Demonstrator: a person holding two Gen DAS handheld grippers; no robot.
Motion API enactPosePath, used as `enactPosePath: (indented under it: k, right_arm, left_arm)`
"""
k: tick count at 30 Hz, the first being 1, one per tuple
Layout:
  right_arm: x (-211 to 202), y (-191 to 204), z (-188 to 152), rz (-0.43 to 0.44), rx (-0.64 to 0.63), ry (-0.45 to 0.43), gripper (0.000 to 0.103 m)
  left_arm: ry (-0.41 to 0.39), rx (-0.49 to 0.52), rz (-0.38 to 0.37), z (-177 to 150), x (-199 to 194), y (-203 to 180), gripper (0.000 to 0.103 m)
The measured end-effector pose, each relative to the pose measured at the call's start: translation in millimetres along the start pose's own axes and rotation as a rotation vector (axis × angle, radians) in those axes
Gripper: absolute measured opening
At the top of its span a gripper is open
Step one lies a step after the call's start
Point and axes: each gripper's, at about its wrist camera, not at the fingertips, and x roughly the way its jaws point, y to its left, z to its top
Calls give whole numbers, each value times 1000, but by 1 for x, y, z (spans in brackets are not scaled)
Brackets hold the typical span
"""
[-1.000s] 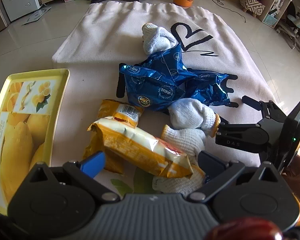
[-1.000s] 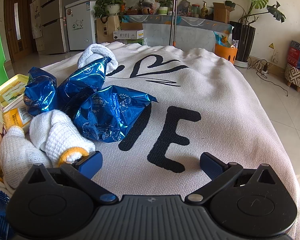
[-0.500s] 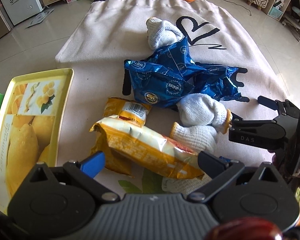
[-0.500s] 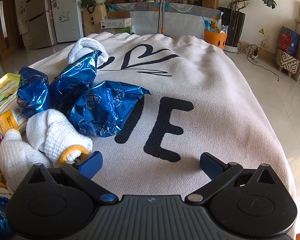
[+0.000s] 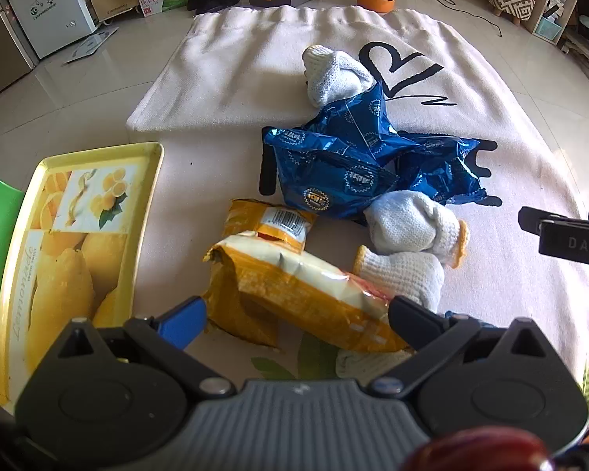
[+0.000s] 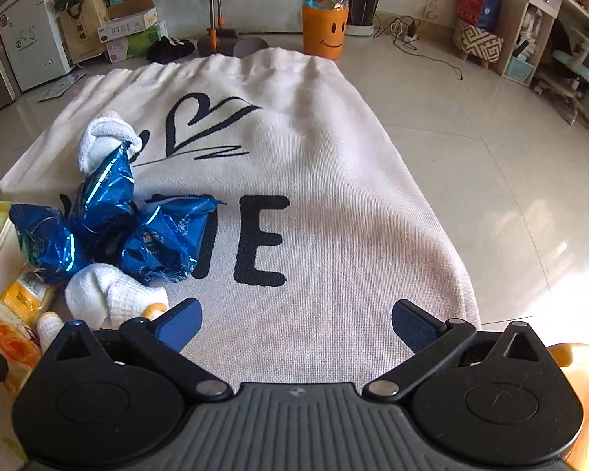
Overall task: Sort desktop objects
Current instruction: 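Move both tools toward the pile of packets, gloves and bags, then move the left tool toward the yellow chip bags beside the lemon tray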
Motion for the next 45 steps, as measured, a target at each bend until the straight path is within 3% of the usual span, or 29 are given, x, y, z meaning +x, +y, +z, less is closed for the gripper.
enactPosePath:
  k: [8,20,32,37,40,45]
  right_arm:
    - [-73,22,-22,10,73,-49,103]
    - [-89,35,-55,-1,167,-10,103]
    - [-102,56,-87,-81,104,19,103]
    - [-98,56,-100,-70,121,73,103]
    - [-99,57,-105,-67,128,85,103]
    - [-102,54,-110,-37,151,84,103]
  left_arm:
    - [-23,-5,14,-9,-11,7,102]
    - [-62,-4,38,-46,-31,8,102]
    - [-36,-45,57,-93,-41,13,102]
    - [-51,-37,84,-103,-45,14,102]
    - [-64,-32,38,-109,-49,15,102]
    - [-68,-35,40,-116,-48,14,102]
